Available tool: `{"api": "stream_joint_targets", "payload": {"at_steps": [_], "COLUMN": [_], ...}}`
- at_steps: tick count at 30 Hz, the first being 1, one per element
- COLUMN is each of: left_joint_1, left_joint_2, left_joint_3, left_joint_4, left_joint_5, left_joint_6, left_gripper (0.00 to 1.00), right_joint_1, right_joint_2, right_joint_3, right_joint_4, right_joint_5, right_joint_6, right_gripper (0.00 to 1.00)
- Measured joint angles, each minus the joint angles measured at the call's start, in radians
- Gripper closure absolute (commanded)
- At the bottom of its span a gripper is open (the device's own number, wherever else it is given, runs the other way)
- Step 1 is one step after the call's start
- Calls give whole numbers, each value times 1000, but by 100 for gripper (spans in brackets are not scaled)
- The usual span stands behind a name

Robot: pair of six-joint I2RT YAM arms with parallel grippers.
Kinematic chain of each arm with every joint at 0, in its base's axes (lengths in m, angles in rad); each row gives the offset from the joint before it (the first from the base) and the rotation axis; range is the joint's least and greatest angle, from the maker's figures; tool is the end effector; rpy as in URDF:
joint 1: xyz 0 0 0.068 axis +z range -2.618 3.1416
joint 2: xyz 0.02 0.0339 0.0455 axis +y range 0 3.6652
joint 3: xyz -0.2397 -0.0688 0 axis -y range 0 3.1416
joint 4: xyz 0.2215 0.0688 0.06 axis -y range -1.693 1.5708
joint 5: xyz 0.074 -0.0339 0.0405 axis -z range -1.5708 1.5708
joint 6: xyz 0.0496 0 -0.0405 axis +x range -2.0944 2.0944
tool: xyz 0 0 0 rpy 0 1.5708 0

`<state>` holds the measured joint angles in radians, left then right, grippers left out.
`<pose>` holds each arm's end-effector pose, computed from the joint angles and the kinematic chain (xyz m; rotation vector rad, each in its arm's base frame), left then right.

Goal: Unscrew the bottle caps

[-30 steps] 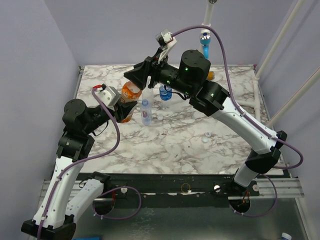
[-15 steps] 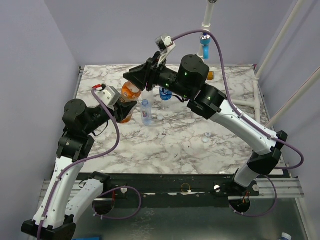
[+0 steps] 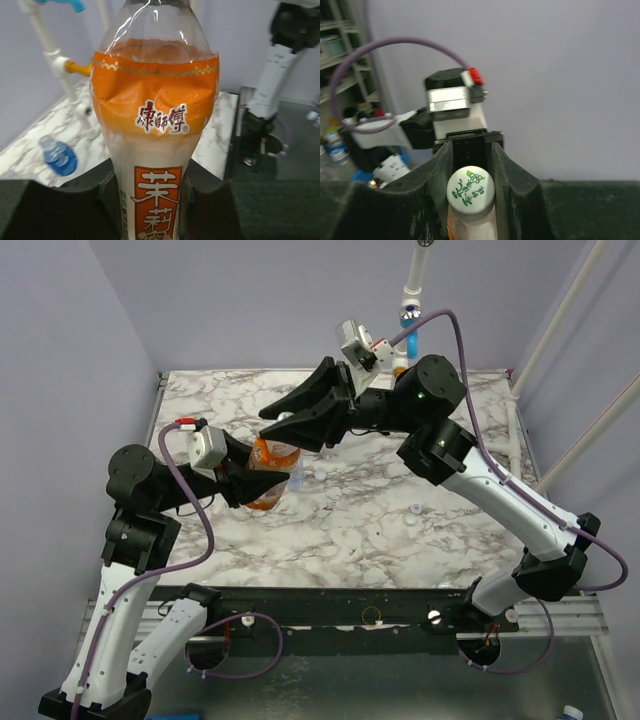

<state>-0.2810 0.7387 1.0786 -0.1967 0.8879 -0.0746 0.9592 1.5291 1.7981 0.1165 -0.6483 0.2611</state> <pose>0.1198 -0.0746 0.4203 0.8818 1.2743 -0.9132 0.1551 0.2733 0.5124 -1.0195 0.9669 1.4160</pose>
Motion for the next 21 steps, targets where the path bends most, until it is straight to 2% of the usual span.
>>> {"api": "stream_joint_targets", "payload": {"at_steps": [5,8,9,12,14,15,16,21], "left_joint_1": [-3,-5,-5,-5,-4,-1,0,2], "left_joint_2": [9,12,14,20,20,20,21,16], "left_joint_3": [40,43,43,43,43,43,42,17], "left_joint_4": [16,15,15,14,15,15,15,14], "left_joint_5": [219,303,323,351,330,308,288,134], "left_joint_6": [-101,-138,-148,-161,-168,-168,-167,-113], "left_gripper": [90,89,90,90,89,89,90,90], "right_joint_1": [-7,-7,-8,-8,-6,-3,2,14], "right_joint_2": [13,34,38,40,38,35,31,8], "right_joint_3": [-5,-5,-5,7,30,47,50,86], "right_joint_4": [186,285,301,269,182,105,88,-91], "right_joint_5": [-312,-436,-458,-474,-436,-349,-329,102], "right_joint_6": [99,174,187,166,126,80,70,1], "right_gripper": [99,95,87,29,14,10,8,4]}}
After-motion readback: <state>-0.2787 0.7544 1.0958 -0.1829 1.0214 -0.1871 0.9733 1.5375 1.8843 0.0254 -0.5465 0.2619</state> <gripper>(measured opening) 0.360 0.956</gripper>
